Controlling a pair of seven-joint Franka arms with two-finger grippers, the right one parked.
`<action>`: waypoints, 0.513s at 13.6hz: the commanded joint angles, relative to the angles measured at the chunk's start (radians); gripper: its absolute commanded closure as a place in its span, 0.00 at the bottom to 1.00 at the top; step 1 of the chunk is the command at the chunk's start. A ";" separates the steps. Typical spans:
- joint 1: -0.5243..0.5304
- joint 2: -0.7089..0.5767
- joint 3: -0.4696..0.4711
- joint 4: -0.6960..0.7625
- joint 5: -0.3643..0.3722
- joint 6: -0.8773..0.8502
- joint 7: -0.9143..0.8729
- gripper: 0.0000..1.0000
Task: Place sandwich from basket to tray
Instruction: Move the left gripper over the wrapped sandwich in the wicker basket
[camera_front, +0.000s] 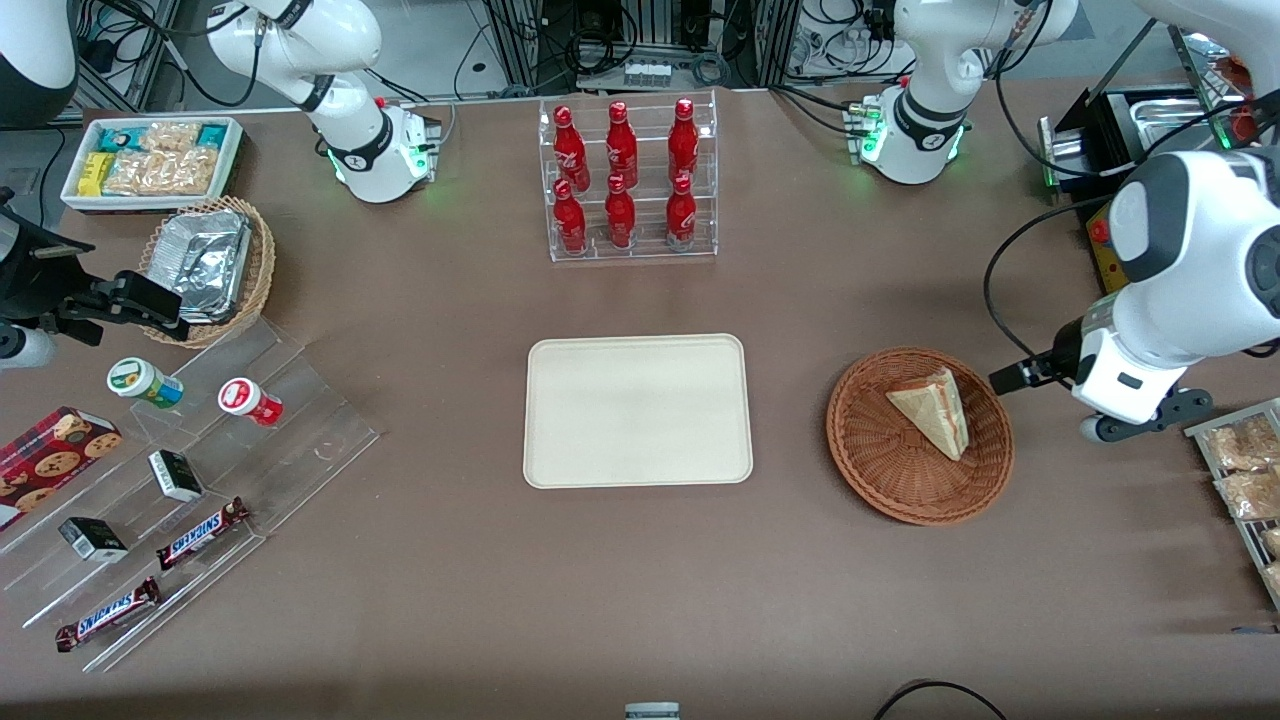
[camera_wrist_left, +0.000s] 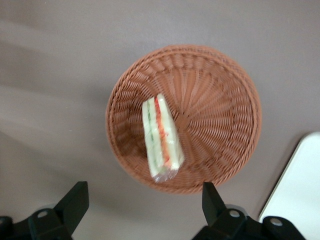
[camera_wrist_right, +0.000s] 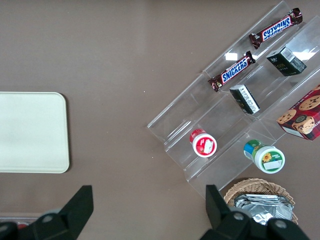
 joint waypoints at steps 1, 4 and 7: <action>-0.017 -0.061 -0.011 -0.129 -0.007 0.129 -0.181 0.00; -0.029 -0.055 -0.021 -0.166 -0.006 0.171 -0.303 0.00; -0.040 -0.052 -0.021 -0.231 -0.006 0.215 -0.328 0.00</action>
